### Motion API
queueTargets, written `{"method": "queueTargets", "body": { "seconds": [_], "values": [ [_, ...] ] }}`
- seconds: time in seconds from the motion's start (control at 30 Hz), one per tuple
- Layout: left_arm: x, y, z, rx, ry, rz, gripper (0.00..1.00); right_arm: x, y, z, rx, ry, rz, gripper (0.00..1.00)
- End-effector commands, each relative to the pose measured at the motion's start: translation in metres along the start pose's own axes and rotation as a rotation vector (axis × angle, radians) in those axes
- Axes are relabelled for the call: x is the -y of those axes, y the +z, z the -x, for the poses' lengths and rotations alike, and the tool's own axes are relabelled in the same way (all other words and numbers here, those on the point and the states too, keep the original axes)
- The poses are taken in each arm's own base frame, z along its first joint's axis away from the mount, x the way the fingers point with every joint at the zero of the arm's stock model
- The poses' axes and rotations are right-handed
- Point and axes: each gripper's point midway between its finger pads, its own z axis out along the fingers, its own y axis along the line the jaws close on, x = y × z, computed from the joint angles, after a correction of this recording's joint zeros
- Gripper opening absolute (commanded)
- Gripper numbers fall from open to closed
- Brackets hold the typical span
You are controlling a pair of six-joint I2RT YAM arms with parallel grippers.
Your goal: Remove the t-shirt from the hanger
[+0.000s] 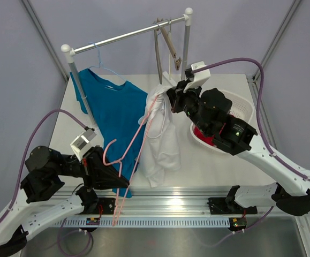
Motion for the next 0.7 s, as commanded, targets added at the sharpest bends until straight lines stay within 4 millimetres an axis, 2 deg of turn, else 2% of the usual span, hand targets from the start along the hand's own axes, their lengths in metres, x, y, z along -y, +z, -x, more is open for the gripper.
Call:
{"method": "queueTargets", "body": {
  "seconds": [0.0, 0.07, 0.1, 0.13, 0.17, 0.2, 0.23, 0.27, 0.3, 0.37, 0.4, 0.43, 0.47, 0.57, 0.6, 0.67],
  "values": [
    [0.074, -0.026, 0.009, 0.025, 0.315, -0.225, 0.00, 0.054, 0.004, 0.017, 0.038, -0.027, -0.220, 0.00],
    [0.070, -0.024, 0.010, 0.022, 0.308, -0.207, 0.00, 0.063, -0.004, 0.025, 0.068, -0.037, -0.258, 0.00],
    [0.067, -0.024, 0.009, 0.018, 0.296, -0.197, 0.00, 0.076, -0.013, 0.037, 0.106, -0.033, -0.315, 0.00],
    [0.065, -0.023, 0.009, 0.022, 0.289, -0.189, 0.00, 0.080, -0.017, 0.045, 0.119, -0.034, -0.317, 0.00],
    [0.062, -0.022, 0.009, 0.026, 0.279, -0.180, 0.00, 0.080, -0.022, 0.043, 0.093, -0.060, -0.298, 0.10],
    [0.058, -0.021, 0.009, 0.026, 0.265, -0.166, 0.00, 0.067, -0.027, 0.047, 0.085, -0.064, -0.201, 0.20],
    [0.053, -0.019, 0.010, 0.032, 0.255, -0.151, 0.00, 0.056, -0.032, 0.050, 0.073, -0.056, -0.129, 0.35],
    [0.050, -0.017, 0.010, 0.031, 0.251, -0.145, 0.00, 0.043, -0.037, 0.032, -0.010, -0.055, -0.044, 0.67],
    [0.049, -0.016, 0.011, 0.032, 0.252, -0.140, 0.00, 0.011, -0.047, 0.020, -0.072, -0.050, 0.152, 0.76],
    [0.044, -0.012, 0.017, 0.040, 0.247, -0.123, 0.00, -0.009, -0.061, -0.008, -0.168, -0.037, 0.291, 0.88],
    [0.045, -0.011, 0.019, 0.042, 0.251, -0.124, 0.00, -0.021, -0.079, -0.012, -0.176, -0.035, 0.398, 0.89],
    [0.048, -0.011, 0.023, 0.050, 0.260, -0.127, 0.00, -0.021, -0.083, -0.038, -0.222, -0.048, 0.423, 0.89],
    [0.052, -0.010, 0.028, 0.058, 0.267, -0.128, 0.00, -0.018, -0.093, -0.050, -0.203, -0.059, 0.451, 0.94],
    [0.056, -0.010, 0.033, 0.063, 0.275, -0.133, 0.00, -0.008, -0.101, -0.054, -0.144, -0.046, 0.423, 0.99],
    [0.057, -0.010, 0.035, 0.069, 0.278, -0.132, 0.00, -0.010, -0.107, -0.066, -0.159, -0.050, 0.456, 0.99],
    [0.061, -0.011, 0.037, 0.076, 0.285, -0.136, 0.00, -0.022, -0.112, -0.072, -0.164, -0.044, 0.537, 0.99]
  ]
}}
